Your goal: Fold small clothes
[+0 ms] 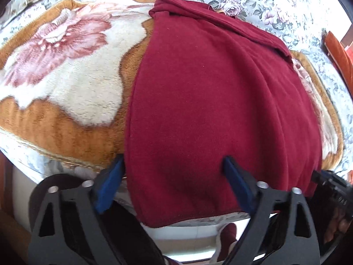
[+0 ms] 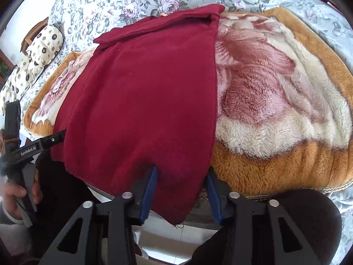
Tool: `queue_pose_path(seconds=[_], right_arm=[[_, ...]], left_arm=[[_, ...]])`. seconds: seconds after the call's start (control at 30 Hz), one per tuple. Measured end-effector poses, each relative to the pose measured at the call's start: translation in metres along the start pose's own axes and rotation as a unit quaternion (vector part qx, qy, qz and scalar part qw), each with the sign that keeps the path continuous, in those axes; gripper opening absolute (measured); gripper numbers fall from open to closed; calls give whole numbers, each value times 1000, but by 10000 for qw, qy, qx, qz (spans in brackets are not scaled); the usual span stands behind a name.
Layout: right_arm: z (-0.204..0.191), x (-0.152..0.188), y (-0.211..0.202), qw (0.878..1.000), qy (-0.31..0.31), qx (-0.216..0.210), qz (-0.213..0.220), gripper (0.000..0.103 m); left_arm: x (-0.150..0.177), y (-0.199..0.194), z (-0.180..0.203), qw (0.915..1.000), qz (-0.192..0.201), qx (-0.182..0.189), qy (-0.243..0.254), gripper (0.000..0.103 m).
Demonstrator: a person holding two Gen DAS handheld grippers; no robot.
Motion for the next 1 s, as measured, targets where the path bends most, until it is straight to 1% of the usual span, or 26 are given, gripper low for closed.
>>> queue_pose_path(seconds=[0.03, 0.07, 0.1, 0.13, 0.17, 0.2, 0.3, 0.4, 0.5, 0.53, 0.6, 0.67, 0.73, 0.77, 0.83, 0.9, 1.0], right_arm=[[1, -1, -2, 9999, 56, -128, 20, 15], [-1, -2, -4, 9991, 135, -413, 11, 7], [-3, -3, -6, 9981, 196, -578, -5, 7], [-3, -4, -7, 9982, 193, -573, 18, 7], [-4, -5, -8, 9979, 184, -622, 23, 7], [-7, -8, -12, 9966, 234, -785, 61, 7], [-13, -22, -35, 9897, 412, -1329, 325, 7], [-19, -44, -63, 9836, 433, -1626, 650, 7], [-22, -66, -81, 9796, 416, -1756, 889, 6], [-22, -74, -86, 9783, 432, -1778, 977, 6], [-21, -91, -93, 9745, 511, -1878, 1119, 6], [-21, -114, -96, 9720, 595, -1912, 1231, 6], [-20, -141, -96, 9693, 645, -1957, 1344, 6], [-19, -153, -93, 9684, 694, -1977, 1355, 6], [-18, -177, -87, 9687, 743, -1928, 1379, 6], [-16, -192, -79, 9704, 746, -1866, 1338, 6], [-13, -198, -67, 9720, 693, -1866, 1253, 6]], left_arm=[[0, -4, 1, 10000, 15, 42, -19, 65], [0, -7, 0, 9998, 14, 151, -96, 49], [0, -10, 0, 9994, 9, 295, -172, 41], [1, -10, 2, 9988, -13, 435, -206, 27], [1, -12, 4, 9982, -28, 554, -225, 18], [1, -15, 6, 9973, -50, 697, -244, 15], [-6, -23, 17, 9955, -25, 908, -268, 14], [-23, -44, 21, 9933, 137, 1112, -296, 14], [-47, -62, 27, 9920, 357, 1187, -224, 12], [-57, -68, 27, 9918, 457, 1176, -184, 9], [-77, -77, 27, 9904, 630, 1223, -159, 9], [-101, -81, 25, 9885, 769, 1287, -180, 9], [-123, -78, 25, 9887, 846, 1234, -106, 9], [-131, -75, 24, 9889, 846, 1216, -99, 9], [-138, -74, 20, 9870, 796, 1380, -202, 9], [-141, -72, 18, 9862, 699, 1481, -233, 9], [-126, -63, 13, 9880, 277, 1475, -352, 9]])
Point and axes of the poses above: each gripper's, at about its wrist camera, not at the fingertips, and y roughly the way its jaws point, z to its right, x to its underside, the point moved 8 cm from there along y, roughly the way its jaws point, and after that the axes turned 2 degrees about x, right-handed, at the moved point
